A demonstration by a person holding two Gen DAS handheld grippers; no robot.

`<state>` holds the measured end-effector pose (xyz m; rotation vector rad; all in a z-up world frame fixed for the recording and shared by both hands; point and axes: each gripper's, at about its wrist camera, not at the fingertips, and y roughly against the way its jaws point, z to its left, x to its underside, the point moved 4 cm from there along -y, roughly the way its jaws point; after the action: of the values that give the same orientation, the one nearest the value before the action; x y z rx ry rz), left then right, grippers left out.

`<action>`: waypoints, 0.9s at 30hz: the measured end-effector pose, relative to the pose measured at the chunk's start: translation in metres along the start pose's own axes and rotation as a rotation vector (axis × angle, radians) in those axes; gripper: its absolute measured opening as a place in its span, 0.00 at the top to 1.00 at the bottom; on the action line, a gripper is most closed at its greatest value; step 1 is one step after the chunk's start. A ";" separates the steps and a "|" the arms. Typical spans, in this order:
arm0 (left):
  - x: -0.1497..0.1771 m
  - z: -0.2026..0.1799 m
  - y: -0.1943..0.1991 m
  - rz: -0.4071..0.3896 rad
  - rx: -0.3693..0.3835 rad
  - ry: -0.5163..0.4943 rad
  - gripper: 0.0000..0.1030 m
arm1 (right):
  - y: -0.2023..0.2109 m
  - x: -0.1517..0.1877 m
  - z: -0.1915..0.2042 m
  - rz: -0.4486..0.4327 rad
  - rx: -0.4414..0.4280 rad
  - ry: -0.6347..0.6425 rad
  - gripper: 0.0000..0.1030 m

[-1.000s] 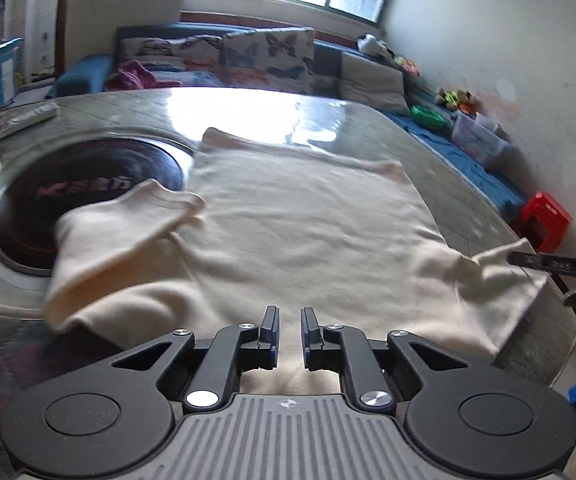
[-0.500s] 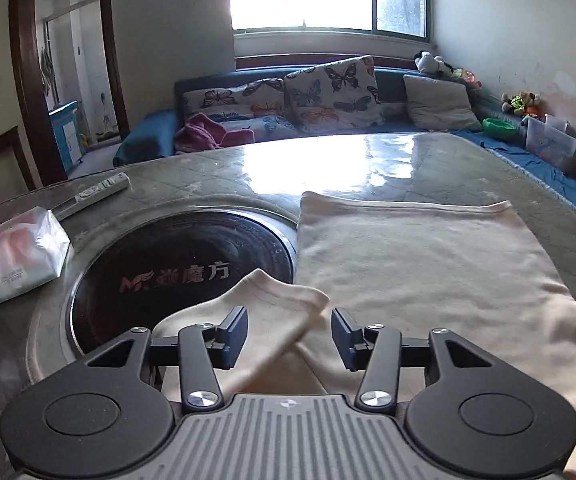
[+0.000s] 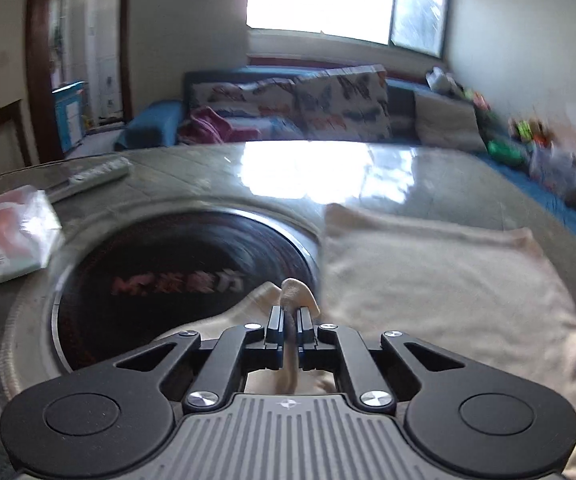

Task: Fold clothes
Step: 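Lift and spread the sweatshirt flat with the left gripper, then open it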

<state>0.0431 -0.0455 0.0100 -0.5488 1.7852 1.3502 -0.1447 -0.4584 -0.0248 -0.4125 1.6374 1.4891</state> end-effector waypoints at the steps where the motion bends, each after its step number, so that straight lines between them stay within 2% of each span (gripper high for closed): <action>1: -0.004 0.011 0.008 -0.022 -0.013 0.036 0.95 | 0.000 0.000 0.000 0.001 0.000 0.001 0.25; 5: -0.010 0.060 0.038 -0.101 -0.096 0.166 0.95 | 0.000 0.000 0.000 0.001 0.004 0.004 0.25; 9: 0.000 0.109 0.059 -0.143 -0.186 0.267 0.95 | 0.000 0.000 0.001 0.003 0.005 0.006 0.24; 13: 0.021 0.145 0.064 -0.125 -0.237 0.329 0.95 | -0.001 -0.001 0.002 0.009 0.009 0.013 0.24; 16: 0.039 0.155 0.060 -0.087 -0.265 0.323 0.93 | -0.001 -0.002 0.003 0.013 0.009 0.015 0.24; 17: 0.044 0.157 0.058 -0.067 -0.283 0.321 0.89 | -0.001 -0.002 0.003 0.015 0.008 0.016 0.23; 20: 0.054 0.159 0.056 -0.028 -0.355 0.319 0.88 | 0.001 -0.002 0.005 0.020 0.007 0.020 0.23; 24: 0.051 0.140 0.067 -0.047 -0.310 0.300 0.88 | 0.003 -0.001 0.006 0.024 0.008 0.022 0.23; 27: 0.043 0.109 0.065 -0.040 -0.176 0.256 0.88 | 0.003 0.001 0.007 0.026 0.009 0.027 0.22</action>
<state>0.0072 0.0836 0.0027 -0.8817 1.8548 1.4707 -0.1448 -0.4508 -0.0225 -0.4092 1.6765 1.5006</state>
